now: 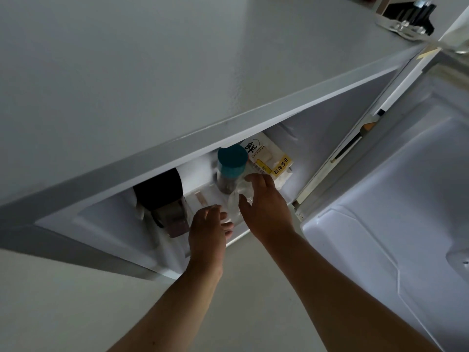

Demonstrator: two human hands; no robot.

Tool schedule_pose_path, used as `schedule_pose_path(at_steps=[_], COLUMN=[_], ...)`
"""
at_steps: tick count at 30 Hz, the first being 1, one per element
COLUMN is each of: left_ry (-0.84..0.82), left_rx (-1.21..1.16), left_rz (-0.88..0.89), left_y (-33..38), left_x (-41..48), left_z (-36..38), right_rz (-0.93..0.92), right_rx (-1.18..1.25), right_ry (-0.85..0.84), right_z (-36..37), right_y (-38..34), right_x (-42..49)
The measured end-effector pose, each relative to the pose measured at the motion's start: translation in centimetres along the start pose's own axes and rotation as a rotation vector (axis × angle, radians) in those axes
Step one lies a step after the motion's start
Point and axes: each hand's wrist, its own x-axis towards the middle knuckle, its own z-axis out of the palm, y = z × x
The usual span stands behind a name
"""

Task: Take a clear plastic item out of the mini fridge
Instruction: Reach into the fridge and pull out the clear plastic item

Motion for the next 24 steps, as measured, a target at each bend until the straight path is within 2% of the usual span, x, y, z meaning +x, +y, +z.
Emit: schedule_pose_path(at_steps=[5,7,11,13,15,18,24], left_ry=[0.179,0.209,0.209,0.207,0.204,0.172,0.036], left_rx=[-0.056,-0.138,-0.245,-0.247,-0.210,-0.156,-0.051], left_rz=[0.121,0.102,0.029,0.005,0.039,0.100,0.177], left_y=[2.4,3.3,4.8,5.1,5.2,5.2,5.2], left_x=[-2.3,-2.8,-2.7,-2.6,-2.7,-3.2,-3.1], left_z=[-1.2,-1.6,-2.1,-2.1,-2.0,-1.8,0.1], right_rz=[-0.083,-0.047,0.074,0.058,0.076,0.126,0.190], right_rx=[0.127,0.170,0.337,0.301,0.375,0.462,0.511], right_ry=[0.037,-0.076,-0.407,-0.506,-0.564,-0.564,-0.453], right_z=[-0.5,-0.5,-0.6,-0.6,-0.8,-1.6,-3.5], right_y=[-4.6,-6.8,-10.8,-11.7,-11.9,-11.6,-9.0], right_x=[1.6,2.7,5.1,5.4,5.4,5.0,4.9])
